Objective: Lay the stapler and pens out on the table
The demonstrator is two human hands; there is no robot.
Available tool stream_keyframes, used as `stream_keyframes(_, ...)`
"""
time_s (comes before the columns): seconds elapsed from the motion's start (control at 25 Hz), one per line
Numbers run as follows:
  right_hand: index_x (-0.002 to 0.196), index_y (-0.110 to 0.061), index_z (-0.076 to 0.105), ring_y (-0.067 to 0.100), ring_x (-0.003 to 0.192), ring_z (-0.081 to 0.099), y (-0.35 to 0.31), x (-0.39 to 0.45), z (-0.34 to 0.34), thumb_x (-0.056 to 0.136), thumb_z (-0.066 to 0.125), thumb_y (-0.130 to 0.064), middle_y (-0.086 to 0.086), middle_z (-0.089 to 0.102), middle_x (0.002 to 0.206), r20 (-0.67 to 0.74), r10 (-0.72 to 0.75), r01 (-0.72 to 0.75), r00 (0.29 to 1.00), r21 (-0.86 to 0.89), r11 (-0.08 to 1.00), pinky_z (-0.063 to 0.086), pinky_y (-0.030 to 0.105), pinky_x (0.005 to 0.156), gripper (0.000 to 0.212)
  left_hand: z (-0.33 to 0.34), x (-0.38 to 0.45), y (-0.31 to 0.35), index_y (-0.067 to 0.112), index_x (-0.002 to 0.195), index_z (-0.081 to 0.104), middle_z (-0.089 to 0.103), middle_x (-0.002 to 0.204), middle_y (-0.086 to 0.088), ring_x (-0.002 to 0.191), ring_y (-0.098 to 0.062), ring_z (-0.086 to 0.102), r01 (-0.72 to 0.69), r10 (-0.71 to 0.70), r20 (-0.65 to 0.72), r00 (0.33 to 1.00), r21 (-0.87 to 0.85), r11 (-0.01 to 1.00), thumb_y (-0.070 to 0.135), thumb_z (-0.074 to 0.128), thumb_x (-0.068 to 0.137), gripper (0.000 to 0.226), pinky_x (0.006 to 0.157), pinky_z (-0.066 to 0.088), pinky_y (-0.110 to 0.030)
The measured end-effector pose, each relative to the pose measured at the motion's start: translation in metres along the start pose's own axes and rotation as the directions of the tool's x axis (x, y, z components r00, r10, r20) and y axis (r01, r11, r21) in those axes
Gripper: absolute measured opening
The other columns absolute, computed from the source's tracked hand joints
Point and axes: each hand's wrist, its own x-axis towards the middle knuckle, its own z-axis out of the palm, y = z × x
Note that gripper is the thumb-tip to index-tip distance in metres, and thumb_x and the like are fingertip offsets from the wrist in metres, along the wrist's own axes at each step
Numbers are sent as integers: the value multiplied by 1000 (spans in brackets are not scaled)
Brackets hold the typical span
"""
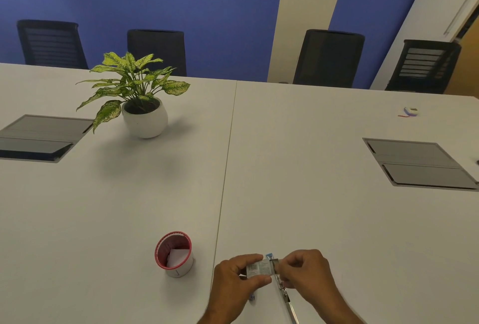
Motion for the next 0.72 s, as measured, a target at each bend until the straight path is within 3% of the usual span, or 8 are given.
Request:
stream_keyframes(0.24, 62, -9, 74, 21, 57, 73, 3, 3, -2, 73, 75, -14, 5, 74, 60, 22, 27, -27, 999, -13, 1000, 63, 41, 65, 11, 0, 0, -2, 31, 93, 79, 76, 90, 8, 81, -1, 70, 12, -12, -3, 1000, -16, 1000, 16, 92, 59, 39, 67, 57, -14)
stream_keyframes(0.44, 61, -23, 71, 7, 60, 68, 8, 2, 7, 69, 70, -30, -6, 72, 63, -85, -110, 78, 990, -312, 947, 58, 28, 65, 10, 6, -3, -2, 38, 89, 76, 76, 90, 9, 81, -12, 72, -14, 14, -23, 1000, 13, 1000, 21, 93, 57, 40, 68, 59, -19)
stream_keyframes(0.72, 71, -23, 65, 6, 72, 63, 19, 0, 16, 76, 66, -28, -13, 65, 75, -112, -327, 248, 938, -441, 862, 53, 23, 66, 7, 10, -3, 2, 37, 95, 71, 72, 96, 14, 83, -11, 69, -7, 9, -52, 999, 49, 999, 26, 91, 61, 40, 68, 57, -12)
